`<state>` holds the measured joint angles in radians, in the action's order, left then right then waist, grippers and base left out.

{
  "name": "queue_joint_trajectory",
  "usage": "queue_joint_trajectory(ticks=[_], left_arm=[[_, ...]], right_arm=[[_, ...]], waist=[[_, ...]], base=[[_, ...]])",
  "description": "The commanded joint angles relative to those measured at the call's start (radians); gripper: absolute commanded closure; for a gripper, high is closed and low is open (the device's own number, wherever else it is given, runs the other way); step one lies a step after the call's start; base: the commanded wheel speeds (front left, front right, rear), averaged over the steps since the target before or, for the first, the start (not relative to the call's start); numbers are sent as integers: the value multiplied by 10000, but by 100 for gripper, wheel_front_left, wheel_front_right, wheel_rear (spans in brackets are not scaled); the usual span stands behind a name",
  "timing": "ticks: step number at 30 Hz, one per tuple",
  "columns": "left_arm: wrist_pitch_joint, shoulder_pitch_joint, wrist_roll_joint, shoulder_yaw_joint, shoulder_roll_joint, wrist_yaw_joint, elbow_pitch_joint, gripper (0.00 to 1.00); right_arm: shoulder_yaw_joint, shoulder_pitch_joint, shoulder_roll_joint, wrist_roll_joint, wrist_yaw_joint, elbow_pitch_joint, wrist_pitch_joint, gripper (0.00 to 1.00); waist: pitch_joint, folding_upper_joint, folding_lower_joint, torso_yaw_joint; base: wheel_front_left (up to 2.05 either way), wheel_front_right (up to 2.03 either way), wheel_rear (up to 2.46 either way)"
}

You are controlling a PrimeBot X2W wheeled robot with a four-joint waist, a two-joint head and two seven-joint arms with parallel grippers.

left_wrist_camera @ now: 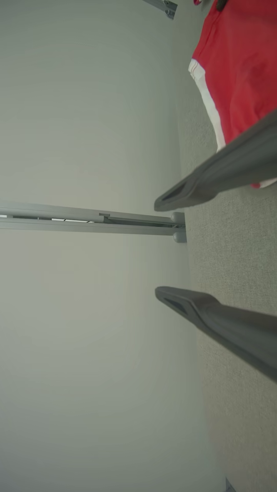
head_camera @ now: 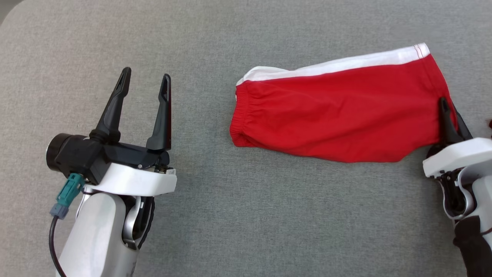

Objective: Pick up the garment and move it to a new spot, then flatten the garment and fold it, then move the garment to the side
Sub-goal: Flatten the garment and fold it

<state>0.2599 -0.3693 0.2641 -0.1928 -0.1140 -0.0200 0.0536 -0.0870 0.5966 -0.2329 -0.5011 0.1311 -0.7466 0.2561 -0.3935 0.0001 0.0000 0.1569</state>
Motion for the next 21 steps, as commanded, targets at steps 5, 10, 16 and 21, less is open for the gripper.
queue_joint_trajectory(ticks=[5,10,16,21], left_arm=[[32,213,-78,91,-8,-58,123,0],[31,360,-69,133,-89,5,158,0],[-4,328,-48,24,-107,-26,150,0],[-33,236,-14,-137,-43,-52,184,0]], right_arm=[[332,-745,430,305,-1,1197,105,100],[53,-779,1002,1044,-1,2493,102,100],[-777,-383,1524,1601,-1,3548,-129,100],[-2177,3,1791,1566,-1,3970,-499,100]], waist=[[341,-1,0,-367],[537,-1,0,-687],[607,-1,0,-759],[624,-1,0,-677]], base=[[0,0,0],[0,0,0],[0,0,0],[0,0,0]])
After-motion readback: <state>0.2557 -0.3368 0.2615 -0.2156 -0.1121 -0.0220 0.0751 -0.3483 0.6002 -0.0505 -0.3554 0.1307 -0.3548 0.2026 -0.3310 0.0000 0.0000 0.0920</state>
